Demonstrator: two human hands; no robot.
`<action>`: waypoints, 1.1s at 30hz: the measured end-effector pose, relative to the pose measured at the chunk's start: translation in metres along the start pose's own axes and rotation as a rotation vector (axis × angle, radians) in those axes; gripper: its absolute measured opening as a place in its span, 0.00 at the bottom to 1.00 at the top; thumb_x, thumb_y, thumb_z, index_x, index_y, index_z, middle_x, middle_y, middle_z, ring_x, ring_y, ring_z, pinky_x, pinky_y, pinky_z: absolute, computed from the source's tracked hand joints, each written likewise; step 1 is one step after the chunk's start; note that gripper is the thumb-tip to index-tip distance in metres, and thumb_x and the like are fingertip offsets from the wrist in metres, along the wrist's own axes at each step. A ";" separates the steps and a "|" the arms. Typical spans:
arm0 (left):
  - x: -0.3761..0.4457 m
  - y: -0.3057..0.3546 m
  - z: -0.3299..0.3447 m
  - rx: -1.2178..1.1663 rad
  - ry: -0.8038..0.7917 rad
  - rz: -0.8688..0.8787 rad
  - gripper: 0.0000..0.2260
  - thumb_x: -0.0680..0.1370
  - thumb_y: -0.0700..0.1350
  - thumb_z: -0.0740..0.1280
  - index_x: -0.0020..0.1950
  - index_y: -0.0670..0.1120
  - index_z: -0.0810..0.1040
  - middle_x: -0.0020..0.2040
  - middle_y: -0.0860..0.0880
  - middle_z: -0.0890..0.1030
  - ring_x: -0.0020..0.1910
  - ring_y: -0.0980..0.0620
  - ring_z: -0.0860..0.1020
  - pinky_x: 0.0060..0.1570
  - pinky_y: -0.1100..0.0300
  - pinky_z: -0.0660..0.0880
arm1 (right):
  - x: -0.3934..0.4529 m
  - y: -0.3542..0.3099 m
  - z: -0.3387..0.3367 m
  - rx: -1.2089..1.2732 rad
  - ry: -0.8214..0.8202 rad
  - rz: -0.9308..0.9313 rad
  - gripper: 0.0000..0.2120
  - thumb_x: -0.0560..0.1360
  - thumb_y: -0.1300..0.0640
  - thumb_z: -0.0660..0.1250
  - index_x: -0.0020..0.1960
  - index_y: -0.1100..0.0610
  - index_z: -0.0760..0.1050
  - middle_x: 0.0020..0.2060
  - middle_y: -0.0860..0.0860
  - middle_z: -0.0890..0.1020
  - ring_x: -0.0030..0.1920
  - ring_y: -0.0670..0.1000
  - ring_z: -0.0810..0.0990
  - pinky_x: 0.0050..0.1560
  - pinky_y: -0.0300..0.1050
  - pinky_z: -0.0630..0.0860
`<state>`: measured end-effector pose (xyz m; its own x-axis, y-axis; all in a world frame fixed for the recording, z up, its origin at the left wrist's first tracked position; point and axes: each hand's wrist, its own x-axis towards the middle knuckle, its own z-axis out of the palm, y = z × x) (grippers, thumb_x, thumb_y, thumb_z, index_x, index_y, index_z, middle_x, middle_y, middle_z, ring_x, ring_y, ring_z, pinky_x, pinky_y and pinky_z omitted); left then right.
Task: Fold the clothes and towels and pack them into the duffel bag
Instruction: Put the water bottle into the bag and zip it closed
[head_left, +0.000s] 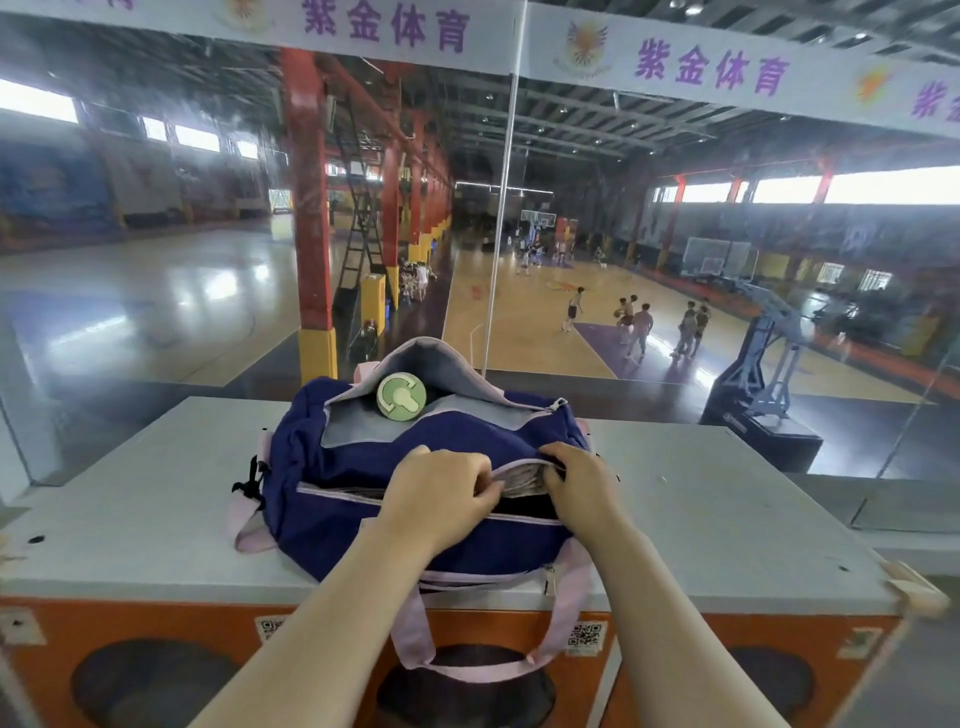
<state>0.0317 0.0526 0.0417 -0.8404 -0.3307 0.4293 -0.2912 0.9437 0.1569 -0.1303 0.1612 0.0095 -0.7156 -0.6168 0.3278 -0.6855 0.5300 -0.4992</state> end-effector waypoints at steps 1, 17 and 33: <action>0.001 0.003 0.000 -0.012 -0.021 -0.006 0.12 0.80 0.58 0.58 0.51 0.54 0.79 0.43 0.54 0.82 0.41 0.54 0.78 0.42 0.59 0.70 | 0.002 -0.001 -0.001 0.024 0.002 0.003 0.15 0.77 0.56 0.60 0.60 0.48 0.78 0.56 0.50 0.82 0.55 0.55 0.78 0.56 0.49 0.75; 0.049 -0.015 0.022 -0.719 0.075 -0.335 0.25 0.77 0.38 0.58 0.73 0.54 0.68 0.71 0.50 0.71 0.67 0.50 0.71 0.68 0.51 0.68 | 0.040 -0.004 -0.016 0.363 0.079 -0.015 0.09 0.76 0.58 0.63 0.40 0.58 0.79 0.34 0.56 0.81 0.35 0.49 0.73 0.39 0.44 0.70; 0.087 -0.004 0.047 -0.550 -0.038 -0.277 0.07 0.75 0.49 0.69 0.51 0.49 0.80 0.49 0.51 0.83 0.51 0.48 0.80 0.53 0.52 0.77 | 0.065 -0.005 -0.015 0.478 0.052 0.062 0.12 0.74 0.66 0.58 0.49 0.58 0.80 0.42 0.51 0.81 0.43 0.50 0.77 0.44 0.45 0.74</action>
<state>-0.0619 0.0207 0.0369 -0.7862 -0.5528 0.2762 -0.2311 0.6775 0.6982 -0.1758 0.1270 0.0451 -0.7672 -0.5561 0.3195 -0.5117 0.2304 -0.8277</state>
